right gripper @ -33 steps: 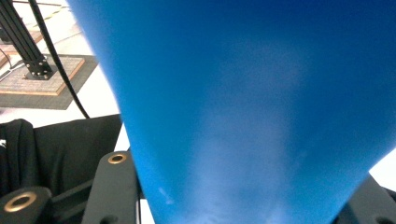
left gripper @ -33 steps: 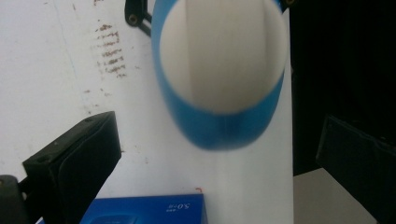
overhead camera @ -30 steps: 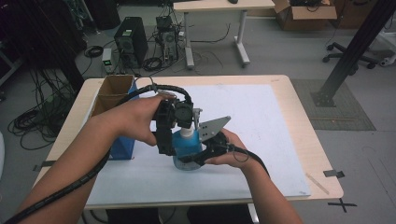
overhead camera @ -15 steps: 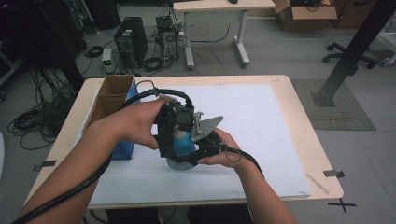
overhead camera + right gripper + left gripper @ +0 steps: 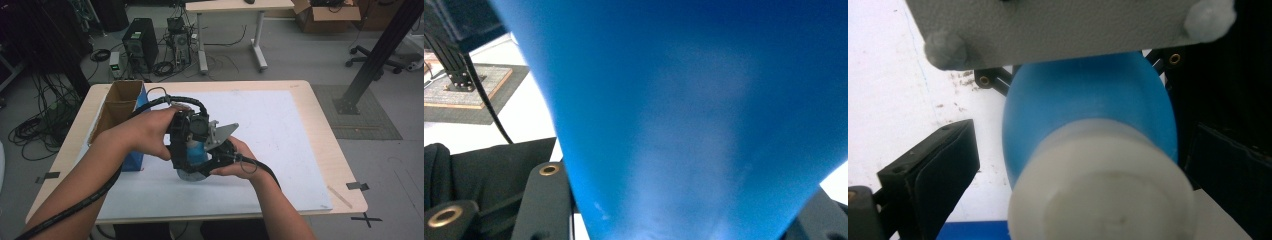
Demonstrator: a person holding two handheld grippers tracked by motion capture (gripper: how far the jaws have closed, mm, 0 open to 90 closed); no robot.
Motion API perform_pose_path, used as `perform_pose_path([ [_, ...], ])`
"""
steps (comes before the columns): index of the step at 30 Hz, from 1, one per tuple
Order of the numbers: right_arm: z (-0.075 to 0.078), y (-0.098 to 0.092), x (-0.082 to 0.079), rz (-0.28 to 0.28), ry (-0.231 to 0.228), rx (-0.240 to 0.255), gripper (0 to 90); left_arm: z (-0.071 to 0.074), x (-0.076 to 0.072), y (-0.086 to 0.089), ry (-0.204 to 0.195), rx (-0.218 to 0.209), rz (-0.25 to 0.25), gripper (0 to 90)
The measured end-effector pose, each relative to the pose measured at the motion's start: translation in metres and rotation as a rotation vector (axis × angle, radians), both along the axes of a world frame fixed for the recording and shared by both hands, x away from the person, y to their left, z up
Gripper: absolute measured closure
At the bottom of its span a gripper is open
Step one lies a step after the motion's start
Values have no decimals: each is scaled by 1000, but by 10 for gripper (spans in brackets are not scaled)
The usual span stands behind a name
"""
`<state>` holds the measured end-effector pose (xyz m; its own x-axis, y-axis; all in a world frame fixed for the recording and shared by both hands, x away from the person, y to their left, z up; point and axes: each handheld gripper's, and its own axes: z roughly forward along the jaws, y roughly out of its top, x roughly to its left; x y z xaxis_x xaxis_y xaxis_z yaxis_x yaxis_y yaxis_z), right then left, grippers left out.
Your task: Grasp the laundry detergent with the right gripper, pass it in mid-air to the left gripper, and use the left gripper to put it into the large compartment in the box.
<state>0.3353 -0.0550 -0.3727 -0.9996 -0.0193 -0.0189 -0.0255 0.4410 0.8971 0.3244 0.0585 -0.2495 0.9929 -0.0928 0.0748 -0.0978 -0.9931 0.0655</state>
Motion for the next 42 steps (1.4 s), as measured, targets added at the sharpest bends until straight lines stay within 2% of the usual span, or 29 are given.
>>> perform_pose_path([
  [4, 1, -1, 0, -6, 1, 6, 457, -2, 0, 0, -2, 2, 2, 26],
  [6, 1, -2, 2, -7, -17, 15, 457, -2, 0, -1, -5, -2, 3, 40],
  [14, 2, 0, 0, -7, -8, 12, 457, 2, -2, -3, -17, 8, 7, 104],
  [18, 2, -1, 0, -10, -11, 8, 457, 3, -3, -5, -9, 15, 11, 142],
  [25, 2, -1, 0, -10, -15, 13, 457, 3, -4, -7, -17, 33, 10, 157],
  [28, 3, -2, 0, -12, -17, 12, 457, 4, -4, -8, -17, 40, 8, 206],
  [30, 3, -2, 0, -11, -14, 10, 457, 4, -4, -8, -6, 30, 7, 259],
  [33, 3, -1, -1, -15, -7, 11, 457, 5, -5, -8, -8, 33, 7, 265],
  [35, 4, -2, 1, -12, -20, 6, 457, 4, -5, -9, -9, 39, 5, 265],
  [42, 4, -1, 0, -15, -4, 8, 457, 3, -3, -9, -8, 49, 13, 290],
])
